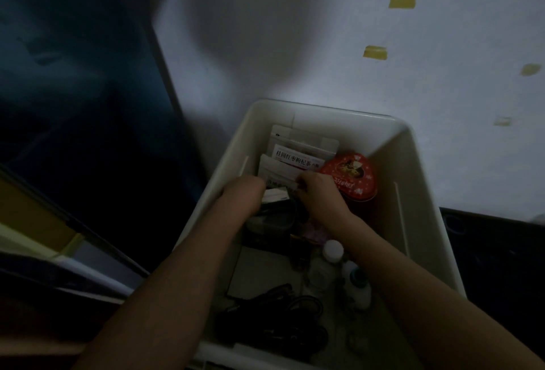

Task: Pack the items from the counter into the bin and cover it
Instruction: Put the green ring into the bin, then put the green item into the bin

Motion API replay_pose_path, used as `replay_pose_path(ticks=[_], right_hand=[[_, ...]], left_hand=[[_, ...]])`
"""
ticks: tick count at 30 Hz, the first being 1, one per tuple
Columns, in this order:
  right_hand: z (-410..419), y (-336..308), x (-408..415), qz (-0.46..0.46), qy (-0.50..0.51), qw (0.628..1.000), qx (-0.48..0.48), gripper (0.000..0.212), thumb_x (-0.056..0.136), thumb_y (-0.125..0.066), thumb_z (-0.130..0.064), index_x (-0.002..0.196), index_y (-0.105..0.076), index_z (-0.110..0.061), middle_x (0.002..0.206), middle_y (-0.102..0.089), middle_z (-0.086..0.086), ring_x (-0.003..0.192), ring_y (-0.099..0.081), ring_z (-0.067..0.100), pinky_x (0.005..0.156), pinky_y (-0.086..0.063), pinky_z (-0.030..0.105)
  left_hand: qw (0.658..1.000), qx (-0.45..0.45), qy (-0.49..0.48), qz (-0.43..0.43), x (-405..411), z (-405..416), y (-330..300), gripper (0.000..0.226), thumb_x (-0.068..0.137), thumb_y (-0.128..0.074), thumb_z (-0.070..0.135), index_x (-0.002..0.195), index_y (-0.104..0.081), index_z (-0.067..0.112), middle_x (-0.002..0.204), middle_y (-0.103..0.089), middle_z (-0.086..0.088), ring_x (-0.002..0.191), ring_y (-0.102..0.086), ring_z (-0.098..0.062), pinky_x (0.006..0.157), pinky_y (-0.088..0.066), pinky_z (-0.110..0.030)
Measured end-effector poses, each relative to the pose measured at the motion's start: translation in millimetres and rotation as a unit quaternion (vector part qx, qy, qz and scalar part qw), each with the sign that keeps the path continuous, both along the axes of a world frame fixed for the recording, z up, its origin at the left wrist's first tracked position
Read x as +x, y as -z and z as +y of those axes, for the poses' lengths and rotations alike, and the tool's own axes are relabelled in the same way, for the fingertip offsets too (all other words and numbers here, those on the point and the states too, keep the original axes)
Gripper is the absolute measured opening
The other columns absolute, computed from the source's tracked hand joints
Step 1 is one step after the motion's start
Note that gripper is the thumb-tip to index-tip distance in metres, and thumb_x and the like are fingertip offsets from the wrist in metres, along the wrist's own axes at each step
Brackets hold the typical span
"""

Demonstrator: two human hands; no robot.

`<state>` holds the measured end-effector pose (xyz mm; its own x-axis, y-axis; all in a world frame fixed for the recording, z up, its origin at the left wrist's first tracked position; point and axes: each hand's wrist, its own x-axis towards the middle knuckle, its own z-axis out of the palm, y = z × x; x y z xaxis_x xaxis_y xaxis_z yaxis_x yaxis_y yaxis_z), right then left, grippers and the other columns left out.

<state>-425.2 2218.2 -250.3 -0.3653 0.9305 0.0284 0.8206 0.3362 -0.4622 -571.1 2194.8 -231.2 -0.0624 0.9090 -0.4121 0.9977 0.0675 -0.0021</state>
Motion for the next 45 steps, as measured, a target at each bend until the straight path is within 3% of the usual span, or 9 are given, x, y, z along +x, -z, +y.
replay_pose_path(ticks=[14, 19, 24, 27, 29, 31, 36, 40, 45], right_hand=[[-1.2, -29.0, 16.7, 0.037, 0.008, 0.999, 0.017, 0.028, 0.092, -0.053, -0.007, 0.119, -0.060, -0.002, 0.122, -0.061, 0.015, 0.110, -0.060, 0.025, 0.090, -0.046, 0.022], [-1.1, -59.7, 41.5, 0.107, 0.047, 0.993, 0.033, 0.020, 0.089, -0.057, -0.009, 0.108, -0.065, -0.005, 0.106, -0.067, 0.011, 0.097, -0.064, 0.023, 0.077, -0.045, 0.020], [-10.2, -91.8, 99.6, 0.198, 0.088, 0.970, 0.110, 0.015, 0.087, -0.059, -0.009, 0.099, -0.067, -0.005, 0.098, -0.067, 0.003, 0.090, -0.059, 0.015, 0.074, -0.037, 0.014], [-11.5, -92.5, 146.0, 0.228, 0.111, 0.961, 0.108, 0.011, 0.085, -0.059, -0.008, 0.093, -0.067, -0.006, 0.095, -0.069, 0.008, 0.091, -0.064, 0.023, 0.086, -0.047, 0.026], [-13.3, -86.1, 179.7, 0.239, 0.128, 0.959, 0.082, 0.012, 0.085, -0.059, -0.008, 0.095, -0.067, -0.007, 0.097, -0.070, 0.011, 0.093, -0.065, 0.027, 0.091, -0.050, 0.040], [-15.9, -76.9, 212.4, 0.228, 0.147, 0.960, 0.063, 0.014, 0.086, -0.059, -0.009, 0.097, -0.067, -0.006, 0.097, -0.070, 0.013, 0.092, -0.065, 0.028, 0.090, -0.051, 0.043], [-24.3, -46.3, 280.7, 0.174, 0.161, 0.972, 0.015, 0.022, 0.088, -0.058, -0.008, 0.107, -0.066, -0.003, 0.107, -0.068, 0.014, 0.099, -0.064, 0.027, 0.089, -0.050, 0.034], [-31.9, -8.3, 313.8, 0.137, 0.156, 0.977, -0.040, 0.024, 0.088, -0.058, -0.008, 0.109, -0.066, -0.001, 0.108, -0.068, 0.017, 0.101, -0.063, 0.028, 0.087, -0.046, 0.029], [-63.1, 59.7, 329.9, 0.072, 0.086, 0.978, -0.175, 0.024, 0.087, -0.060, -0.008, 0.110, -0.064, -0.003, 0.111, -0.066, 0.014, 0.102, -0.062, 0.023, 0.079, -0.042, 0.021]], left_hand=[[0.999, 0.026, 0.030, -0.009, -2.6, 0.1, -2.9, 0.032, 0.087, -0.060, 0.013, 0.118, -0.054, 0.009, 0.122, -0.056, -0.013, 0.107, -0.057, -0.027, 0.093, -0.049, -0.039], [0.979, 0.167, 0.039, -0.111, 21.0, -17.2, -33.7, 0.036, 0.088, -0.060, 0.020, 0.123, -0.053, 0.015, 0.127, -0.055, -0.008, 0.110, -0.056, -0.026, 0.093, -0.049, -0.040], [0.932, 0.255, 0.048, -0.255, 85.7, -42.6, -61.5, 0.032, 0.089, -0.057, 0.015, 0.121, -0.058, 0.015, 0.115, -0.058, 0.001, 0.101, -0.056, -0.016, 0.081, -0.046, -0.027], [0.914, 0.274, 0.059, -0.294, 129.5, -44.0, -65.2, 0.034, 0.088, -0.060, 0.015, 0.121, -0.058, 0.013, 0.121, -0.058, -0.006, 0.108, -0.055, -0.020, 0.093, -0.045, -0.033], [0.914, 0.270, 0.063, -0.297, 161.2, -41.2, -62.2, 0.031, 0.088, -0.060, 0.017, 0.119, -0.058, 0.016, 0.118, -0.058, -0.006, 0.107, -0.055, -0.020, 0.093, -0.045, -0.033], [0.914, 0.270, 0.079, -0.291, 194.4, -40.0, -59.8, 0.030, 0.088, -0.059, 0.018, 0.118, -0.058, 0.017, 0.115, -0.058, -0.004, 0.105, -0.055, -0.019, 0.090, -0.045, -0.031], [0.927, 0.225, 0.110, -0.278, 266.3, -41.3, -46.2, 0.034, 0.088, -0.060, 0.018, 0.121, -0.055, 0.014, 0.119, -0.056, -0.006, 0.100, -0.056, -0.018, 0.088, -0.046, -0.031], [0.964, 0.143, 0.120, -0.192, 303.2, -41.2, -25.1, 0.037, 0.088, -0.059, 0.019, 0.123, -0.052, 0.011, 0.120, -0.052, -0.010, 0.110, -0.053, -0.026, 0.089, -0.042, -0.032], [0.989, 0.038, 0.070, -0.121, 328.8, -49.8, 17.9, 0.031, 0.092, -0.051, 0.011, 0.122, -0.051, 0.007, 0.118, -0.053, -0.015, 0.103, -0.055, -0.027, 0.077, -0.044, -0.031]])
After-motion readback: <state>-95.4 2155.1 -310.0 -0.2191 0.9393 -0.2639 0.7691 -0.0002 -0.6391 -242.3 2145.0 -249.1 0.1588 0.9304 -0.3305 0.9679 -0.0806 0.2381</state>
